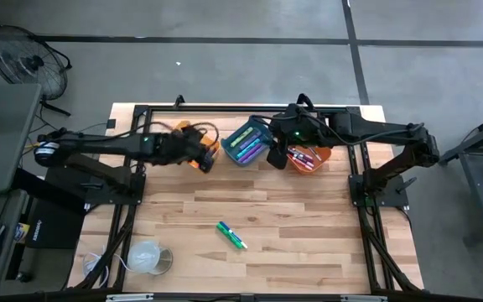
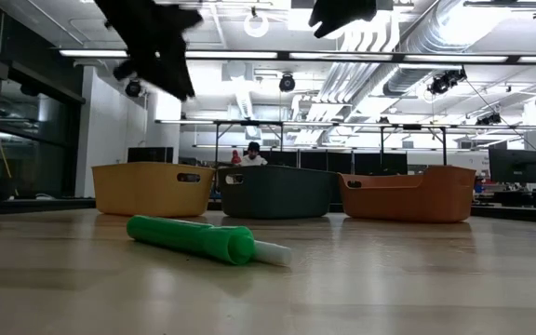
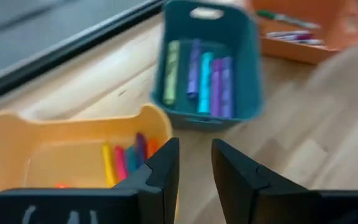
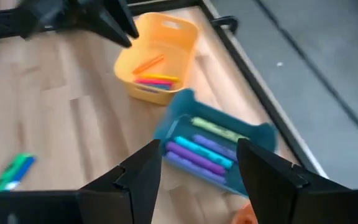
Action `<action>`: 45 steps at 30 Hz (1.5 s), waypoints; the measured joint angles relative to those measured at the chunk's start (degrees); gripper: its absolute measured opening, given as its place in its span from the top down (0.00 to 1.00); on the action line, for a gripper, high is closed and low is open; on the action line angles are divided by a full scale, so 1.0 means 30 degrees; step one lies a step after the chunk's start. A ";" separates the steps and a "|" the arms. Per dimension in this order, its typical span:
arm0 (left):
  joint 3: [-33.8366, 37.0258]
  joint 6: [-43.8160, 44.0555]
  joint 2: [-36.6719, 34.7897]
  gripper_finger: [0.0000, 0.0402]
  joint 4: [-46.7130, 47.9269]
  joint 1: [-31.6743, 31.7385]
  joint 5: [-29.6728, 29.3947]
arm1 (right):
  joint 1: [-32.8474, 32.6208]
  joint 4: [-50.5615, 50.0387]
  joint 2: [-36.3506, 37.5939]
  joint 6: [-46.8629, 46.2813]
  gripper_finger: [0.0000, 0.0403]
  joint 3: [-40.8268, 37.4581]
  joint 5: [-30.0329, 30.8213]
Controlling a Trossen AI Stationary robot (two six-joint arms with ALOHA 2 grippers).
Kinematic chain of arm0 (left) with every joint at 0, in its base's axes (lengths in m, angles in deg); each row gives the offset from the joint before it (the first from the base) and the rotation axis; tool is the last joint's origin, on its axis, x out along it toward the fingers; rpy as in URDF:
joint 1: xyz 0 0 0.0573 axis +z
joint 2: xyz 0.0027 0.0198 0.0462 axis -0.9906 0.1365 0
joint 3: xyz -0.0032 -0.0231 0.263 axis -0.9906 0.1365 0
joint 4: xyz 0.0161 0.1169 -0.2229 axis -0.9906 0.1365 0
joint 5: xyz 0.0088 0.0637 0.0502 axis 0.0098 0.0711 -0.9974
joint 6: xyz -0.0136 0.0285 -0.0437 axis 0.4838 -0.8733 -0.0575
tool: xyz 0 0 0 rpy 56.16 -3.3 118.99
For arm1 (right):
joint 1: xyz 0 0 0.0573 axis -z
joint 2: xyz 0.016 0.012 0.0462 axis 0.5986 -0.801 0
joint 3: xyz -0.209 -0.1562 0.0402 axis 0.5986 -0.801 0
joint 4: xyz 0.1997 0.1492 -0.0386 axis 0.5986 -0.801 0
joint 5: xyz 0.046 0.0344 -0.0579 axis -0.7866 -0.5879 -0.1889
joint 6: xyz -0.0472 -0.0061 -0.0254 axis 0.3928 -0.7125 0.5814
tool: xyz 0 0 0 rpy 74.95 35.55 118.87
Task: Pick & Place Markers
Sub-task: Put the green highlighter pen into the blue bin
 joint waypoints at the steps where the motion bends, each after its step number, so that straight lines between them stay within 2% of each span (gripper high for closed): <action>1: 0.0000 -0.0223 -0.0339 0.77 0.0037 -0.0680 -0.0447 | -0.0081 -0.0014 -0.0007 -0.0010 0.51 0.0000 -0.0396; 4: 0.0000 -0.1195 -0.1117 0.77 -0.0013 -0.2733 -0.1623 | -0.0552 -0.0026 -0.0007 -0.0346 0.51 0.0000 -0.1415; 8: 0.0013 -0.2203 -0.2207 0.77 0.0182 -0.5179 -0.2894 | -0.1589 -0.0033 -0.0022 -0.1787 0.51 0.0000 -0.1467; 16: 0.1067 -0.1772 -0.4197 0.77 0.0437 -0.9325 -0.4706 | -0.4466 0.0807 -0.0596 -0.5958 0.51 0.0000 -0.1036; 21: 0.1895 -0.0827 -0.4974 0.77 0.0247 -1.1754 -0.5447 | -0.6116 0.1655 -0.1866 -0.8692 0.51 0.0000 -0.1334; 28: 0.2076 -0.0377 -0.5003 0.77 0.0167 -1.4804 -0.6097 | -0.7813 0.4907 -0.4878 -1.1260 0.51 0.0000 -0.3147; 38: 0.2084 0.0186 -0.4981 0.77 0.0155 -1.6838 -0.7552 | -0.8660 0.8058 -0.9241 -1.2287 0.51 0.0000 -0.5223; 45: 0.2084 0.0315 -0.4981 0.77 0.0139 -1.6799 -0.7470 | -0.8747 0.9457 -1.1632 -1.1502 0.51 -0.0007 -0.4929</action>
